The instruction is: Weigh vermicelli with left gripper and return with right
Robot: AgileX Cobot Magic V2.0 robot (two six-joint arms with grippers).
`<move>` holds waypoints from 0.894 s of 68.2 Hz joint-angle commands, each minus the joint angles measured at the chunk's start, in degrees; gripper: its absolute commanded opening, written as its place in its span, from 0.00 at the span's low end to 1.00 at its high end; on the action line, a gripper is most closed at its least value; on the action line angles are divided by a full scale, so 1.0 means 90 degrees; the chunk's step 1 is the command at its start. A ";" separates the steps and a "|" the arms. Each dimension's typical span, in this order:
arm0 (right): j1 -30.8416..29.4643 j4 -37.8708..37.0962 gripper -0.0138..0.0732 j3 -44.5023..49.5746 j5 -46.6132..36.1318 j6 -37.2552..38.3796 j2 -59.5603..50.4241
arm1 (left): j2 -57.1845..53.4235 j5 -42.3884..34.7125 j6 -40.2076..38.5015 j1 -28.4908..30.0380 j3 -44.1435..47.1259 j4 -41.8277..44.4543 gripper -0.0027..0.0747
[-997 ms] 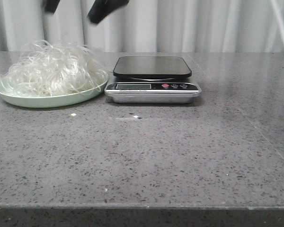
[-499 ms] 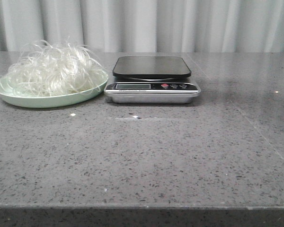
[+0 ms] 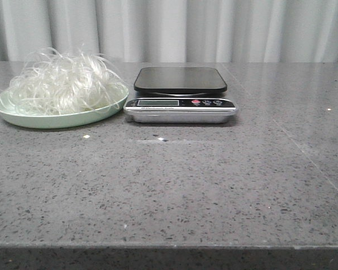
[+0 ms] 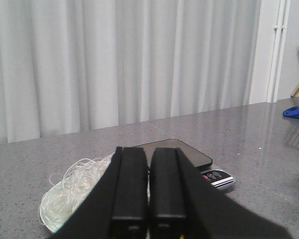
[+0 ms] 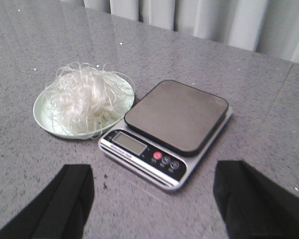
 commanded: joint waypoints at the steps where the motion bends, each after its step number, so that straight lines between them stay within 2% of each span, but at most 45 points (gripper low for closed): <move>1: -0.0031 -0.0139 0.85 0.0419 -0.0668 -0.0069 -0.0964 | 0.0074 -0.0449 0.0008 -0.0048 -0.0158 -0.0011 0.20; 16: -0.0031 -0.0139 0.85 0.1694 -0.1294 -0.0069 -0.3348 | 0.0074 -0.0438 0.0008 -0.0048 -0.0158 -0.0011 0.20; 31: -0.0031 -0.0194 0.83 0.2340 -0.1347 -0.0069 -0.4390 | 0.0074 -0.0438 0.0008 -0.0048 -0.0158 -0.0011 0.20; 35: -0.0031 -0.0233 0.75 0.2467 -0.1356 -0.0069 -0.4409 | 0.0074 -0.0438 0.0008 -0.0048 -0.0158 -0.0011 0.20; 36: -0.0031 -0.0233 0.69 0.2522 -0.1375 -0.0069 -0.4403 | 0.0074 -0.0438 0.0008 -0.0048 -0.0158 -0.0011 0.20; 37: -0.0031 -0.0233 0.69 0.2522 -0.1375 -0.0069 -0.4403 | 0.0074 -0.0438 0.0008 -0.0048 -0.0158 -0.0011 0.20; 39: -0.0031 -0.0233 0.63 0.2562 -0.1419 -0.0069 -0.4403 | 0.0074 -0.0438 0.0008 -0.0048 -0.0158 -0.0011 0.20; 40: -0.0031 -0.0233 0.56 0.2589 -0.1482 -0.0069 -0.4403 | 0.0074 -0.0438 0.0008 -0.0048 -0.0158 -0.0011 0.20; 41: -0.0031 -0.0233 0.56 0.2589 -0.1482 -0.0069 -0.4403 | 0.0074 -0.0438 0.0008 -0.0048 -0.0158 -0.0011 0.20; 42: -0.0031 -0.0233 0.49 0.2612 -0.1518 -0.0069 -0.4403 | 0.0074 -0.0438 0.0008 -0.0048 -0.0158 -0.0011 0.20; 44: -0.0031 -0.0233 0.41 0.2622 -0.1566 -0.0069 -0.4403 | 0.0074 -0.0438 0.0008 -0.0048 -0.0158 -0.0011 0.20; 48: -0.0031 -0.0233 0.30 0.2628 -0.1563 -0.0069 -0.4403 | 0.0074 -0.0438 0.0008 -0.0048 -0.0158 -0.0011 0.20; 52: -0.0031 -0.0233 0.34 0.2628 -0.1563 -0.0069 -0.4403 | 0.0074 -0.0438 0.0008 -0.0048 -0.0158 -0.0011 0.20; 61: -0.0031 -0.0233 0.34 0.2628 -0.1563 -0.0069 -0.4403 | 0.0074 -0.0438 0.0008 -0.0048 -0.0158 -0.0011 0.20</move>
